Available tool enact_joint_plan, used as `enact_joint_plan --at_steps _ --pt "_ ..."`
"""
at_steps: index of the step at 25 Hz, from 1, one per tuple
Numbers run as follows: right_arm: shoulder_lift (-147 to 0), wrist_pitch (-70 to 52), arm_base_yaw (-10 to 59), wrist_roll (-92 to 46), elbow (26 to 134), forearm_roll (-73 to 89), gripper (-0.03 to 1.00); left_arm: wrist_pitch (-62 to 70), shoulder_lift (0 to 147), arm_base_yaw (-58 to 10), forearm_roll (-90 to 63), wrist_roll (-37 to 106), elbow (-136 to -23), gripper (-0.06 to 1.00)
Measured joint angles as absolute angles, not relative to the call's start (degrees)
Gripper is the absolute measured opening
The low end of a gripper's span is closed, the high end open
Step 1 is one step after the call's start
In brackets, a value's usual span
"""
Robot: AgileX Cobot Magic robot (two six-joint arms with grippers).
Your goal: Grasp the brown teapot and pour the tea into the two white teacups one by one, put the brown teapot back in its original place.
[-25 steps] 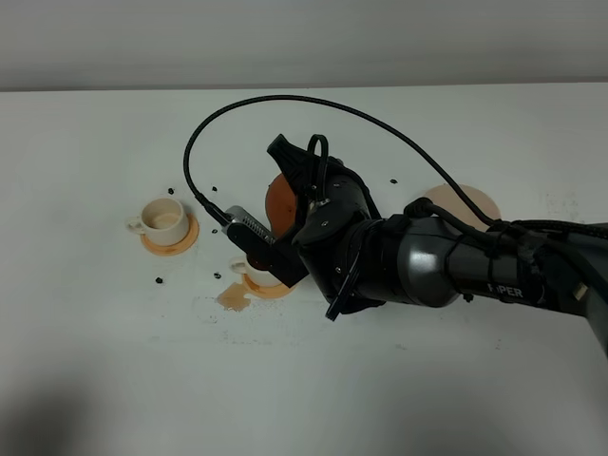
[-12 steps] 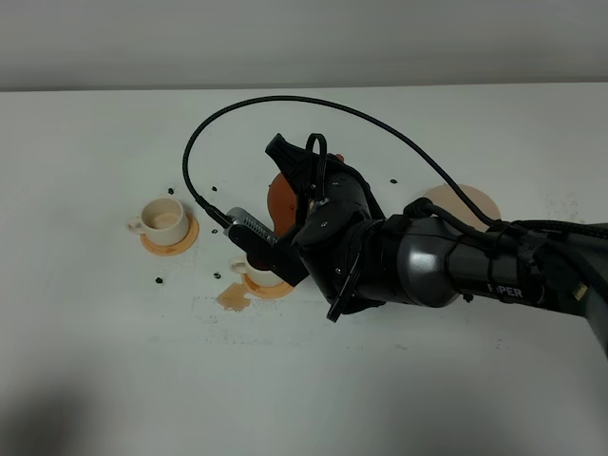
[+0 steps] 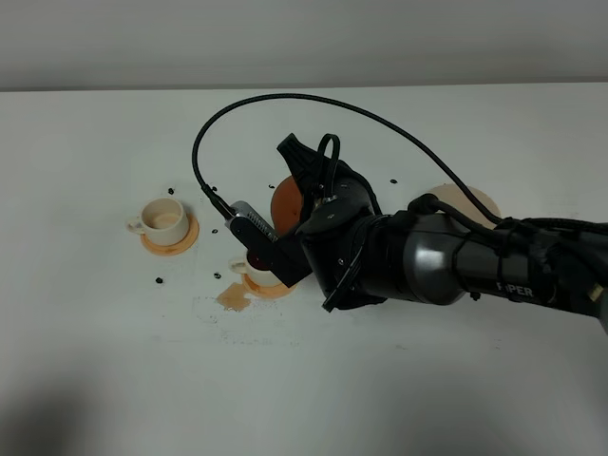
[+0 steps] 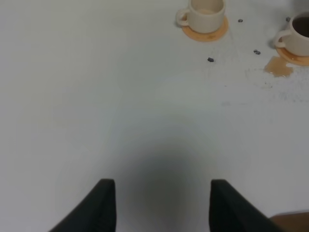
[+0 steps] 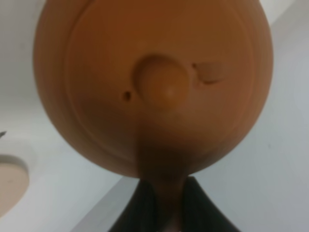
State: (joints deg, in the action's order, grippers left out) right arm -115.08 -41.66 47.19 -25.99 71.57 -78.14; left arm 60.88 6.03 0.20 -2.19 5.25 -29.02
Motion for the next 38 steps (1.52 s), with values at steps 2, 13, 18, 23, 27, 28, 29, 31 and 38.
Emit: enact_joint_plan --at_steps 2,13,18,23,27,28,29,31,38 --pt "-114.33 -41.66 46.87 -25.99 71.57 -77.1 0.12 60.88 6.03 0.2 -2.19 5.25 -29.02 0.46" --pt "-105.71 -42.41 45.74 -24.81 71.57 -64.26 0.12 60.88 6.03 0.2 -2.19 5.25 -29.02 0.46" --pt "-101.46 -42.95 45.81 -24.64 71.57 -49.64 0.12 60.88 6.03 0.2 -2.19 5.25 -29.02 0.46" --pt "-100.32 -43.64 47.12 -23.19 71.57 -32.84 0.12 60.88 6.03 0.2 -2.19 5.25 -29.02 0.46" --pt "-101.42 -43.68 47.35 -22.98 71.57 -24.3 0.12 60.88 6.03 0.2 -2.19 5.25 -29.02 0.46" --pt "-102.06 -43.68 47.35 -22.93 71.57 -22.72 0.12 60.88 6.03 0.2 -2.19 5.25 -29.02 0.46" --pt "-102.69 -43.68 47.35 -22.93 71.57 -21.57 0.12 60.88 6.03 0.2 -2.19 5.25 -29.02 0.46" --pt "-104.39 -43.47 47.35 -22.93 71.57 -19.03 0.12 60.88 6.03 0.2 -2.19 5.25 -29.02 0.46" --pt "-108.41 -41.07 47.35 -22.93 71.57 -12.45 0.12 60.88 6.03 0.2 -2.19 5.2 -29.02 0.46"
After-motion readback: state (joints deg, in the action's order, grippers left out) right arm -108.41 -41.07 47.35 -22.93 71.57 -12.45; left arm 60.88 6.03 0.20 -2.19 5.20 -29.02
